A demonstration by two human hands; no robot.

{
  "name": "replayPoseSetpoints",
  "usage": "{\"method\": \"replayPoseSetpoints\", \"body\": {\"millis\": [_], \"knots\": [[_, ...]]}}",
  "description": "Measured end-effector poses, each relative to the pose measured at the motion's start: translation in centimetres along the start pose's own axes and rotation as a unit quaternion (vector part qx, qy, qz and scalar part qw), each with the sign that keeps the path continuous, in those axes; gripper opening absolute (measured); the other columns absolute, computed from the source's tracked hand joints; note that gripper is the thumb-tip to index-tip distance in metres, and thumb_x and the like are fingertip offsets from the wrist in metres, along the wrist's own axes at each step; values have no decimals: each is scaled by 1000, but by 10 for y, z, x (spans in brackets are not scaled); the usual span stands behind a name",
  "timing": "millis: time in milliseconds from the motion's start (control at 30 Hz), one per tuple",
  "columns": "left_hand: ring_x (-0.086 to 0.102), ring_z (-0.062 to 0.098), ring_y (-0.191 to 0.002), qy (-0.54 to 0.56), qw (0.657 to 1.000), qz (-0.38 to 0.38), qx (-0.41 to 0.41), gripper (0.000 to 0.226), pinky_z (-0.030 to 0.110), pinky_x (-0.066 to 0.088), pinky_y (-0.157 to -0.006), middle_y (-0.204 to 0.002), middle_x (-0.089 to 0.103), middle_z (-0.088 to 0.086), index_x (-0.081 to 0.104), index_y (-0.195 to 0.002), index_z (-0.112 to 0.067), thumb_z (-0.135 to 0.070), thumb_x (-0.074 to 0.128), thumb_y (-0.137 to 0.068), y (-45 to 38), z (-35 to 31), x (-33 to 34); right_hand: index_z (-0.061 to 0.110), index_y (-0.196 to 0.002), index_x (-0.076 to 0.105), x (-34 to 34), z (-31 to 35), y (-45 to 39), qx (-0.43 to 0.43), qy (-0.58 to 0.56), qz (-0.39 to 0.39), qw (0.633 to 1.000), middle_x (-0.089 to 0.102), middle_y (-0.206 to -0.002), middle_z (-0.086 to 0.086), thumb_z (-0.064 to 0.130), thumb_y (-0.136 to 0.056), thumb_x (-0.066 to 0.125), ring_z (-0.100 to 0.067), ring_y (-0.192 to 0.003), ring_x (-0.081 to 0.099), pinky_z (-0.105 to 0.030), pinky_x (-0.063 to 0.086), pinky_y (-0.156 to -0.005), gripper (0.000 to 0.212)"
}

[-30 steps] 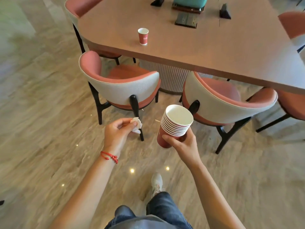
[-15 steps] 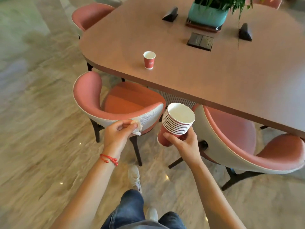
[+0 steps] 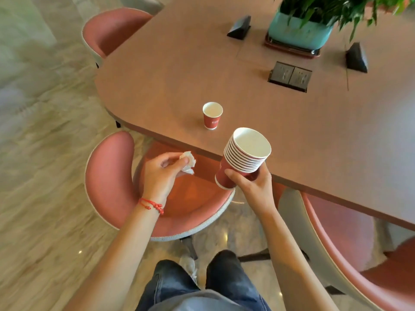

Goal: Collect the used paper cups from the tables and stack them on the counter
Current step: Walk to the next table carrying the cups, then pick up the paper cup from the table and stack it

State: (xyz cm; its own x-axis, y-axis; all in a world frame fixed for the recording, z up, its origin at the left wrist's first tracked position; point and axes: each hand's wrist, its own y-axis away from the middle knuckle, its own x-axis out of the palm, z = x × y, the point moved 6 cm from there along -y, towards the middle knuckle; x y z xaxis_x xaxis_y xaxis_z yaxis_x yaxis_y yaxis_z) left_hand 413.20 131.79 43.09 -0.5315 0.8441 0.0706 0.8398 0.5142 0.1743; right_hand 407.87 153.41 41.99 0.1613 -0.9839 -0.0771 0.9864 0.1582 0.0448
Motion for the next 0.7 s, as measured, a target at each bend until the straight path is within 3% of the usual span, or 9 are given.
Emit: {"method": "replayPoseSetpoints", "body": {"millis": [100, 267, 333, 500, 633, 700], "knots": [[69, 9, -65, -2, 1000, 1, -5, 16, 18, 54, -56, -66, 73, -6, 72, -74, -17, -1, 70, -77, -33, -2, 9, 15, -118, 54, 6, 2, -35, 5, 8, -1, 1000, 68, -105, 8, 28, -61, 82, -4, -95, 65, -15, 51, -74, 65], [70, 19, -78, -11, 999, -28, -21, 18, 27, 58, -65, -75, 74, -1, 73, -71, -24, -7, 73, -76, -90, 4, 24, 26, -108, 56, 15, -6, -104, 15, 10, 12, 1000, 70, -96, 11, 27, -61, 82, -6, -93, 66, -21, 54, -75, 54], [70, 21, -81, -24, 998, -46, -31, 20, 31, 58, -69, -78, 74, 2, 72, -68, -27, -9, 73, -76, -111, 9, 32, 24, -109, 57, 18, -10, -133, 12, 12, 25, 1000, 70, -94, 15, 25, -62, 82, -4, -92, 66, -17, 53, -75, 54], [69, 12, -71, -21, 995, -68, -74, 28, 21, 55, -59, -67, 73, -5, 74, -62, -29, -5, 71, -76, -157, 20, 58, 21, -110, 56, 23, -16, -203, 13, 22, 47, 999, 69, -94, 15, 26, -62, 82, -4, -92, 65, -16, 51, -76, 55], [68, 28, -84, -41, 990, -99, -94, 22, 45, 55, -81, -79, 72, 8, 72, -67, -28, -7, 72, -76, -184, 28, 62, 26, -108, 55, 34, -24, -246, 20, 39, 65, 997, 68, -93, 21, 35, -59, 82, -1, -90, 65, -16, 51, -75, 57], [67, 32, -89, -45, 987, -112, -104, 20, 51, 53, -87, -82, 72, 9, 71, -69, -28, -9, 73, -75, -193, 33, 61, 24, -110, 55, 39, -31, -262, 26, 44, 72, 996, 68, -95, 17, 38, -57, 81, -5, -93, 65, -21, 52, -78, 61]]}}
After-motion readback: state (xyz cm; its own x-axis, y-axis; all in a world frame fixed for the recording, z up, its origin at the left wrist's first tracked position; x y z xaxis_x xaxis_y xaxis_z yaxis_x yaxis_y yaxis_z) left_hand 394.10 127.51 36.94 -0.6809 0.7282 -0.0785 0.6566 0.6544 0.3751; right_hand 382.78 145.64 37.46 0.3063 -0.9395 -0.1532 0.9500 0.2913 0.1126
